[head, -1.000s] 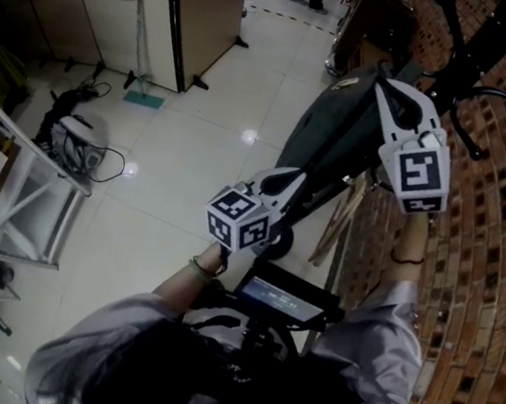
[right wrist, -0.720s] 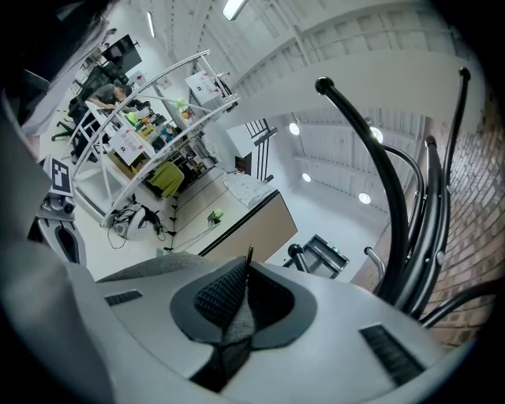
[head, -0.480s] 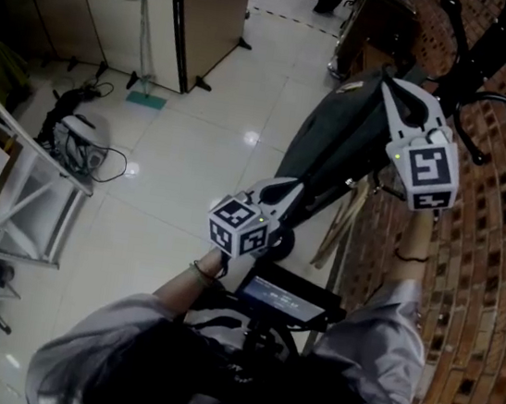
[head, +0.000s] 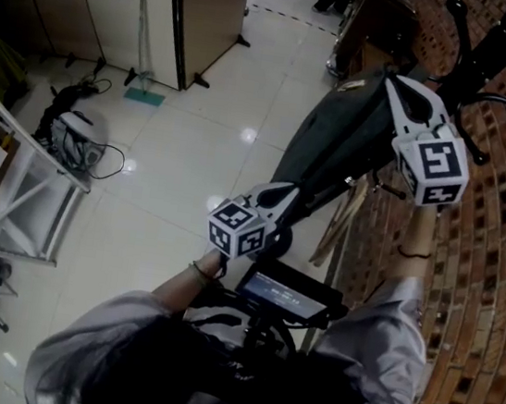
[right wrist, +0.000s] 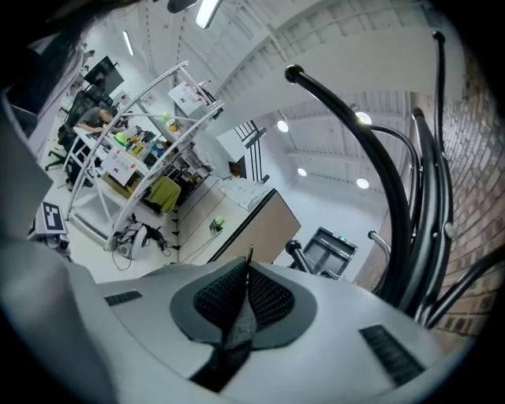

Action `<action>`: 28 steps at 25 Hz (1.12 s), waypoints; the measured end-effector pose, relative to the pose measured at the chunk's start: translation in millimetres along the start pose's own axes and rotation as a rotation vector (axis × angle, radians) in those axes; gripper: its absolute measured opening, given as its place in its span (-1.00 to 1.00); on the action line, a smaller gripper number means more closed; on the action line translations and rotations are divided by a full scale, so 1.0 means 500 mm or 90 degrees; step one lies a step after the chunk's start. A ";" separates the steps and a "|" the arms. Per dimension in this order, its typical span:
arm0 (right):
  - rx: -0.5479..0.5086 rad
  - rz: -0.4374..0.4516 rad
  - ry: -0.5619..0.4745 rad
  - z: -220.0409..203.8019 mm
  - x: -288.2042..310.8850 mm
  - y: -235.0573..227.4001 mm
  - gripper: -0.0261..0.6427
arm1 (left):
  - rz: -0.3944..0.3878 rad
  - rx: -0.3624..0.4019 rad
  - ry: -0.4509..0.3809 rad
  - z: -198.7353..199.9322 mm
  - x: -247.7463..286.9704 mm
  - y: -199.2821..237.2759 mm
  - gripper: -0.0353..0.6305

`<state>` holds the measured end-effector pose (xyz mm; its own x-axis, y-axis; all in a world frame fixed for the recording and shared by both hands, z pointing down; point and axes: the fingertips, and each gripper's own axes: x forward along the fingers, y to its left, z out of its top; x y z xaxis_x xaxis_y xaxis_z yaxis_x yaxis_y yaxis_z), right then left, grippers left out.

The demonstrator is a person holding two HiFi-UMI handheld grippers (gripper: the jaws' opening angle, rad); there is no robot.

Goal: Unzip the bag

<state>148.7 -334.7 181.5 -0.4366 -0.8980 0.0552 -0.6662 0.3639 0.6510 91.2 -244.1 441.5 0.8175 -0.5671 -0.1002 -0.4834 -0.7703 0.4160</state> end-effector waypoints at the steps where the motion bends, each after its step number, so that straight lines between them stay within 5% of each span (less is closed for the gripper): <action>1: 0.012 0.001 -0.002 -0.002 0.001 -0.003 -0.86 | 0.000 0.001 0.001 -0.001 0.000 0.000 -0.87; 6: 0.044 -0.010 0.003 -0.002 0.008 -0.012 -0.85 | 0.002 0.001 0.006 -0.005 -0.001 -0.001 -0.86; 17: 0.003 -0.076 0.027 0.005 -0.001 0.010 -0.82 | 0.002 0.010 0.026 -0.004 -0.007 0.005 -0.86; 20: 0.032 -0.075 0.017 -0.002 -0.019 0.025 -0.61 | -0.004 0.008 0.032 -0.001 -0.012 0.004 -0.86; 28: 0.128 -0.099 -0.037 -0.041 -0.119 0.073 -0.60 | 0.014 0.024 0.078 -0.027 -0.064 0.026 -0.86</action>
<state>162.6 -272.9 217.5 -0.3489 -0.9336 -0.0812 -0.8324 0.2690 0.4845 63.0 -231.9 462.1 0.8377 -0.5458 0.0205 -0.5110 -0.7699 0.3823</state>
